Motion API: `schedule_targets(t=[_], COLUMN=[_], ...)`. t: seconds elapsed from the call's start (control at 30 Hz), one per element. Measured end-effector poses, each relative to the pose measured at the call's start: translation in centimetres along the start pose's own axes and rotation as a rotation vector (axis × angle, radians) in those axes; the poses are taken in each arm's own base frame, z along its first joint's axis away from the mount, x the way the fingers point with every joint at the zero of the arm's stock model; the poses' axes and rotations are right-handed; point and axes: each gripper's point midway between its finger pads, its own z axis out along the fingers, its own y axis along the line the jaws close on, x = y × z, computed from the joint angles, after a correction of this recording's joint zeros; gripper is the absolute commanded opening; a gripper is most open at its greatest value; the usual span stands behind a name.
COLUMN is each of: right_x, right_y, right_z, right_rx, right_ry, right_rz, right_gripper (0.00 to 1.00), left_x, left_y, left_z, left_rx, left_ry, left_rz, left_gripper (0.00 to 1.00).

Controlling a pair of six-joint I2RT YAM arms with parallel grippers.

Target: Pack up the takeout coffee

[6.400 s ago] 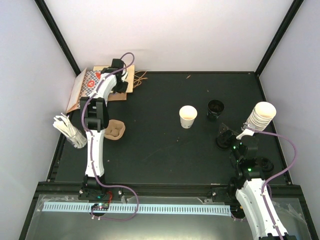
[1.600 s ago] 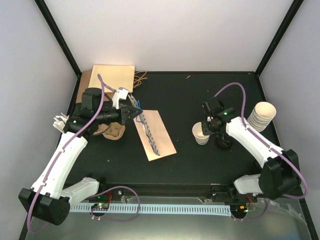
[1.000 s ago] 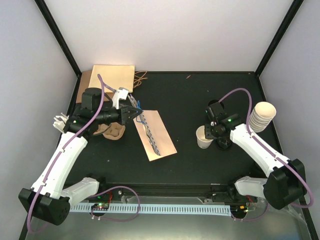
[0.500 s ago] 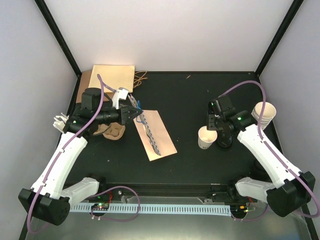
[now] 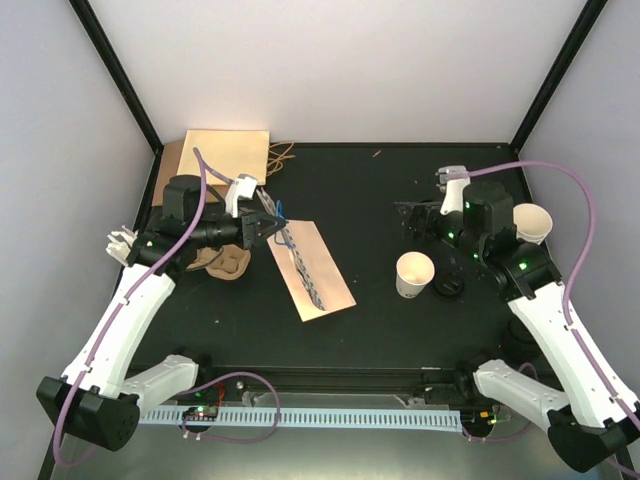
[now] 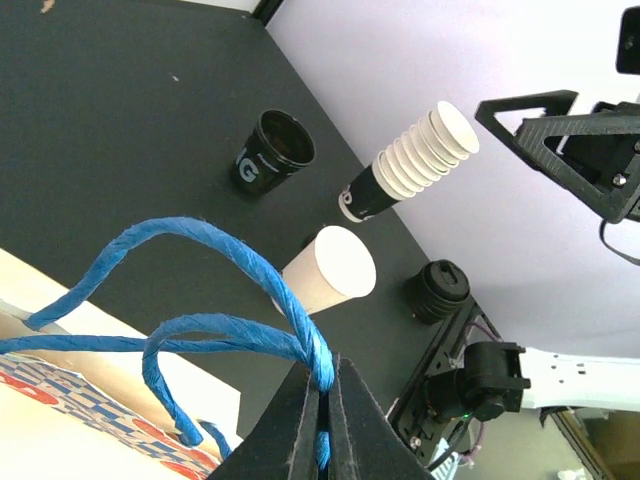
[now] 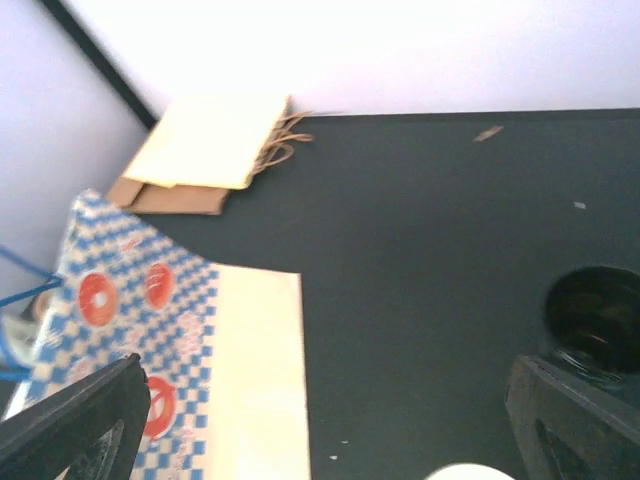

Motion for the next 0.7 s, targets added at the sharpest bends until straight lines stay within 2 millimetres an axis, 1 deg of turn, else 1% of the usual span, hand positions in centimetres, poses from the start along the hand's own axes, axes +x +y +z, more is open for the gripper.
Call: schedule_targets(t=[0.07, 0.13, 0.17, 0.27, 0.37, 0.5, 0.53, 0.67, 0.7], right_x=[-0.1, 0.6, 1.0, 3.6, 5.3, 5.6, 5.5, 5.6, 5.7], right_y=[1.6, 3.4, 4.4, 8.1, 11.2, 14.0, 14.8, 16.6, 17.0], right_z=[0.3, 1.1, 1.6, 3.3, 4.1, 4.1, 4.0, 4.1, 4.2], right_rx=[-0.08, -0.14, -0.162, -0.232, -0.282, -0.321, -0.332, -0.366, -0.374], right_ry=[0.007, 0.046, 0.07, 0.164, 0.223, 0.224, 0.217, 0.193, 0.188], right_rz=[-0.017, -0.05, -0.074, -0.165, -0.229, -0.277, -0.284, -0.312, -0.318], right_gripper=[0.98, 0.98, 0.96, 0.91, 0.87, 0.76, 0.71, 0.58, 0.57], left_x=[0.0, 0.2, 0.3, 0.5, 0.7, 0.8, 0.8, 0.8, 0.8], left_y=[-0.4, -1.2, -1.4, -2.4, -3.0, -3.2, -3.2, -3.4, -3.4], left_z=[0.2, 0.5, 0.6, 1.0, 1.4, 1.7, 1.8, 1.9, 1.9], left_rx=[0.017, 0.04, 0.048, 0.077, 0.095, 0.104, 0.106, 0.111, 0.112], left_ry=[0.002, 0.011, 0.015, 0.023, 0.034, 0.042, 0.043, 0.043, 0.042], left_rz=[0.0, 0.005, 0.008, 0.018, 0.021, 0.012, 0.009, 0.0, -0.001], left_gripper=[0.03, 0.03, 0.03, 0.03, 0.03, 0.03, 0.03, 0.03, 0.03])
